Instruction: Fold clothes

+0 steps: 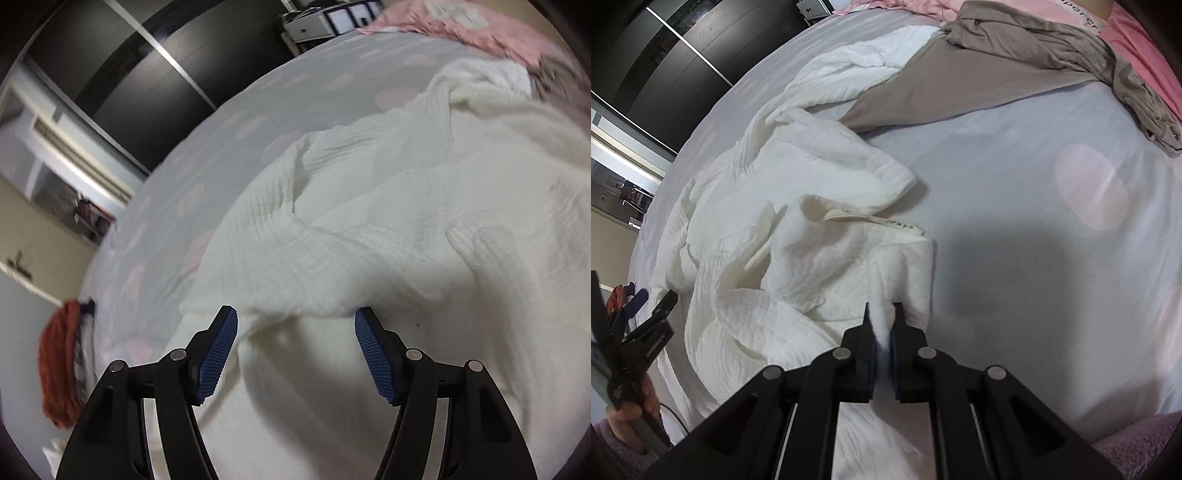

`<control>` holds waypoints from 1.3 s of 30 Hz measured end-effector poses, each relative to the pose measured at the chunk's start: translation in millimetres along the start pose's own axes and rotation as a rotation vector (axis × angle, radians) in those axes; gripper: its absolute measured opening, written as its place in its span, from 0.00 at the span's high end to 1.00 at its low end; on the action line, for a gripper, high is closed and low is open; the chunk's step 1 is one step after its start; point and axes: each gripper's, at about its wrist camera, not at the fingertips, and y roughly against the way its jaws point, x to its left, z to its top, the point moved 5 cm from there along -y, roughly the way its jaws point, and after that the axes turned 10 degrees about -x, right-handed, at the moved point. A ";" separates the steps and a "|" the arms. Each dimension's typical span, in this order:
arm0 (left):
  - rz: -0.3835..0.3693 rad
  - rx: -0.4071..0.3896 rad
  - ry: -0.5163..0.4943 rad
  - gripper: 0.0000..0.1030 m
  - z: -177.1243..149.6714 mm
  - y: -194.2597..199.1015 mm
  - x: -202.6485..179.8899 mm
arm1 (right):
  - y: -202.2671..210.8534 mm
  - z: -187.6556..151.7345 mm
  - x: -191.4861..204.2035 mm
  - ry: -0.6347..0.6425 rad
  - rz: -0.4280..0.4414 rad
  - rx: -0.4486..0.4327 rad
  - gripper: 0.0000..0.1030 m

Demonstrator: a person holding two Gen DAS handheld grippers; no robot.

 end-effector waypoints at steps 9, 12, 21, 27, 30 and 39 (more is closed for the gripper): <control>0.035 0.038 0.120 0.83 6.5 -39.3 19.8 | -12.8 3.3 2.6 -0.006 0.001 -0.004 0.93; 0.083 0.064 0.191 0.87 2.0 -42.8 41.9 | -13.4 3.0 4.1 -0.004 0.000 -0.006 0.93; 0.278 0.083 0.391 0.89 -19.3 10.2 128.6 | 11.4 6.3 14.6 0.056 -0.012 -0.094 0.94; 0.380 0.008 0.416 0.90 -32.9 74.9 180.5 | 54.5 15.0 45.2 0.148 0.047 -0.179 0.95; 0.442 0.001 0.423 0.90 -49.4 108.2 216.4 | 79.4 29.1 69.8 0.183 0.111 -0.217 0.95; 0.623 0.117 0.530 0.90 -137.7 179.3 323.4 | 132.6 58.1 136.5 0.409 0.198 -0.277 0.95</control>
